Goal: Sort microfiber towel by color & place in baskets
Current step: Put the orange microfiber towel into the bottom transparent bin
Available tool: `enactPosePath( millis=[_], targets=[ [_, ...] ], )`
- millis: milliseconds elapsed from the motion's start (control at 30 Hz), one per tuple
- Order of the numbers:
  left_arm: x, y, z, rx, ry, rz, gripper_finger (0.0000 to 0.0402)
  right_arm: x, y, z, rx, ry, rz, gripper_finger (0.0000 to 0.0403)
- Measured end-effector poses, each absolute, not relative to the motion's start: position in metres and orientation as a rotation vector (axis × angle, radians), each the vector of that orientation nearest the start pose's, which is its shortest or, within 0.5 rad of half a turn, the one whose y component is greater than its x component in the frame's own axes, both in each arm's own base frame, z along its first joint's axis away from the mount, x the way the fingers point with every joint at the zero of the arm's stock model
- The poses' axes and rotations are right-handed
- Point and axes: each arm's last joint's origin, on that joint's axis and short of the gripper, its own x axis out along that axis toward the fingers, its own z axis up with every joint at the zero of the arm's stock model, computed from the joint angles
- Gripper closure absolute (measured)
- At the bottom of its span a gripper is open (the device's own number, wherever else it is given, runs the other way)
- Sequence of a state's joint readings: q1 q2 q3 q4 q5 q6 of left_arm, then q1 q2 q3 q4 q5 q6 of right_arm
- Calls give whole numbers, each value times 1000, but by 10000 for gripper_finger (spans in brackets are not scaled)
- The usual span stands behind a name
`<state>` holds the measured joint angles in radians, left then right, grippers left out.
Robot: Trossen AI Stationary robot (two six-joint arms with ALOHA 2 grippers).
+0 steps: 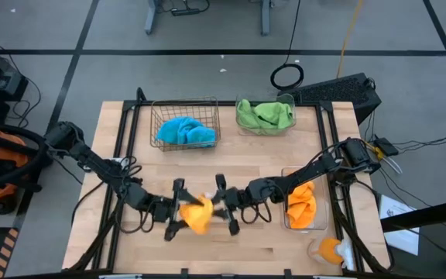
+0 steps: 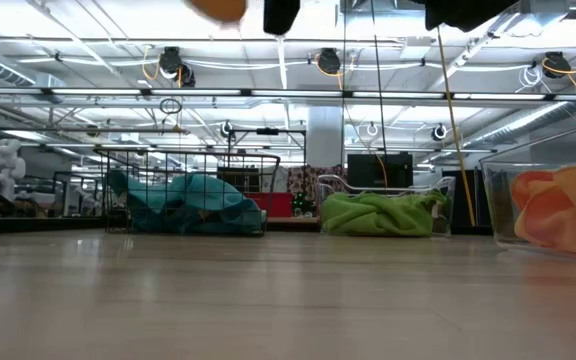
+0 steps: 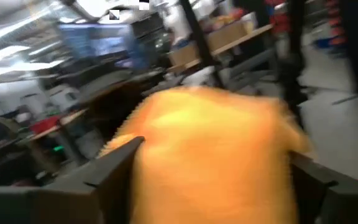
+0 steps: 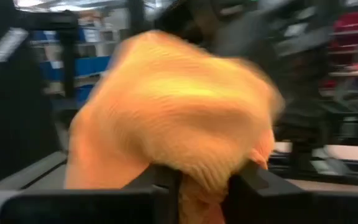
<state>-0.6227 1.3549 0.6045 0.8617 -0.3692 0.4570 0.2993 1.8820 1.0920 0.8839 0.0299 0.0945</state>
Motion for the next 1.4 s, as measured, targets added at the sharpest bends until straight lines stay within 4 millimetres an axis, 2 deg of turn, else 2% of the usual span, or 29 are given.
enactPosePath(
  millis=[233,533,633,733,900,1000,1233,1400],
  targets=[
    [225,-164,248,370,-154,-281,51,395,118,232,75,-77,262,387],
    [215,-172,247,446,-124,-152,41,390,117,240,49,-51,265,388],
    [210,-177,247,474,-110,-104,41,385,116,249,36,-16,266,388],
    [204,-178,249,499,-75,16,41,376,113,261,24,35,266,388],
    [195,-175,251,502,13,253,41,351,106,287,32,153,259,388],
    [193,-175,252,505,20,255,41,332,100,301,51,229,219,388],
    [193,-174,252,482,19,257,41,272,91,332,67,376,42,388],
    [195,-173,251,484,22,258,41,232,91,339,130,494,-17,387]
  ],
)
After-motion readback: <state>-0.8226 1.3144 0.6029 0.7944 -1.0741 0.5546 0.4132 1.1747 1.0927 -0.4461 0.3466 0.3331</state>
